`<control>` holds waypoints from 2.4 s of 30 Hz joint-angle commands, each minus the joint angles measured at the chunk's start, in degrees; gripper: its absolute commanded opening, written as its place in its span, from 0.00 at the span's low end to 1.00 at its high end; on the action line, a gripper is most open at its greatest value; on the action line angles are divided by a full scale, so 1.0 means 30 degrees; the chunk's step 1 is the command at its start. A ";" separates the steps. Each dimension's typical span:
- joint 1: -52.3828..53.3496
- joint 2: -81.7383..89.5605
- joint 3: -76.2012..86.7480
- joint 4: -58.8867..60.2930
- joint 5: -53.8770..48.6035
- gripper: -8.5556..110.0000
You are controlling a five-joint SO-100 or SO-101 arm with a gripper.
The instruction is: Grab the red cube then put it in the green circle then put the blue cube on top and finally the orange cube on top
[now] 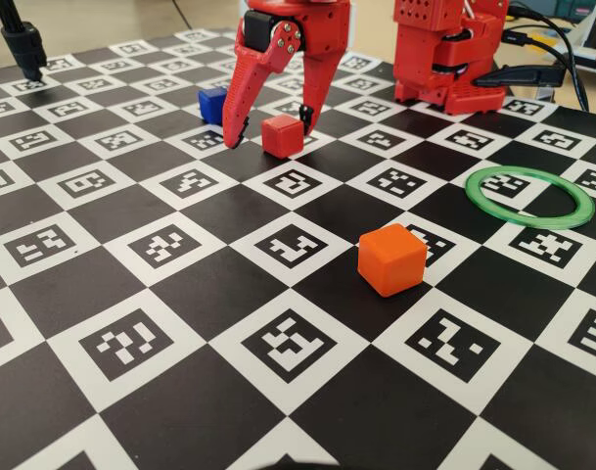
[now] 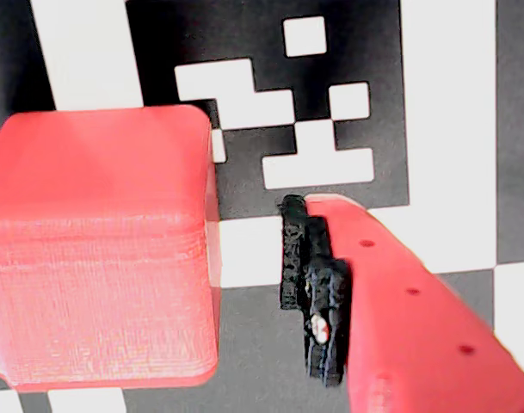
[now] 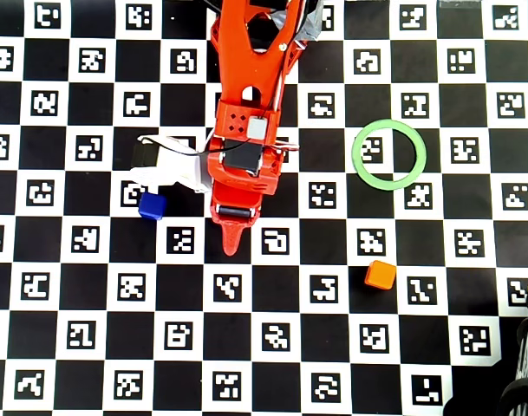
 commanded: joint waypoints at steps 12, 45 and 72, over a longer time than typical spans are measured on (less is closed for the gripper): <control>0.0000 0.0381 -0.0176 -0.0469 0.0908 0.45; -0.0234 0.1025 0.0352 -0.0674 0.0527 0.10; -0.4307 0.4717 -1.1484 1.4150 0.6416 0.10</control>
